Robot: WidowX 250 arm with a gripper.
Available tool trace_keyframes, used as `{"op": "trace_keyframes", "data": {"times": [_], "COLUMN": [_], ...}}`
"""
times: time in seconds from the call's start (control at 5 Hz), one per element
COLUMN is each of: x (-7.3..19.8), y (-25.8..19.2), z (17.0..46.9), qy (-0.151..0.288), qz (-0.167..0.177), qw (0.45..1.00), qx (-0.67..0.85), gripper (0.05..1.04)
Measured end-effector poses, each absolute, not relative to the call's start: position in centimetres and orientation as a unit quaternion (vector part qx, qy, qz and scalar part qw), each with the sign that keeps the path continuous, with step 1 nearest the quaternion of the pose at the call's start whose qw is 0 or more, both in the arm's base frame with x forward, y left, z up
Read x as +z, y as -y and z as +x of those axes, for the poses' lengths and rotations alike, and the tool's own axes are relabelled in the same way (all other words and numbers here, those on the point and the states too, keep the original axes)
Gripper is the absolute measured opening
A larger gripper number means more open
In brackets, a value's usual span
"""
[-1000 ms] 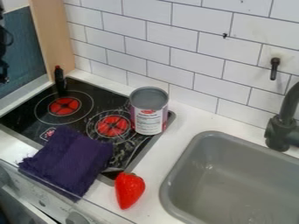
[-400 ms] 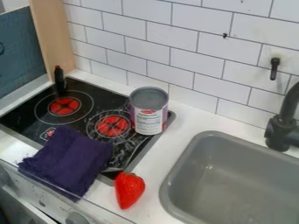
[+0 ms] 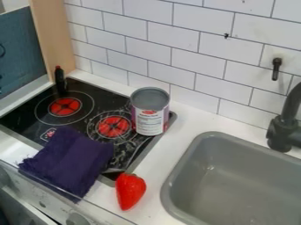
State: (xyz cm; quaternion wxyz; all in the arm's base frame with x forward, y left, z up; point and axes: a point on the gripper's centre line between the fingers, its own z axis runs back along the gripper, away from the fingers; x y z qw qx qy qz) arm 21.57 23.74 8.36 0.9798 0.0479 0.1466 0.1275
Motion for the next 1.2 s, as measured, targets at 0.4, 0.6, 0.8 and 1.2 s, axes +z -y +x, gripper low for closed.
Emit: {"op": "trace_keyframes", "data": {"times": [0.4, 0.6, 0.8, 1.2], "x": [8.3, 9.5, 10.6, 11.6], "y": [-23.2, -23.2, -23.6, -21.0], "z": [21.9, 22.4, 22.3, 26.8], "qy": [-0.137, -0.113, -0.094, -0.023], "qz": [0.032, 0.031, 0.032, -0.002], "qw": [0.980, 0.982, 0.982, 0.996], "qx": [0.142, 0.149, 0.161, 0.091], "gripper": [0.636, 0.928, 1.007, 1.001]}}
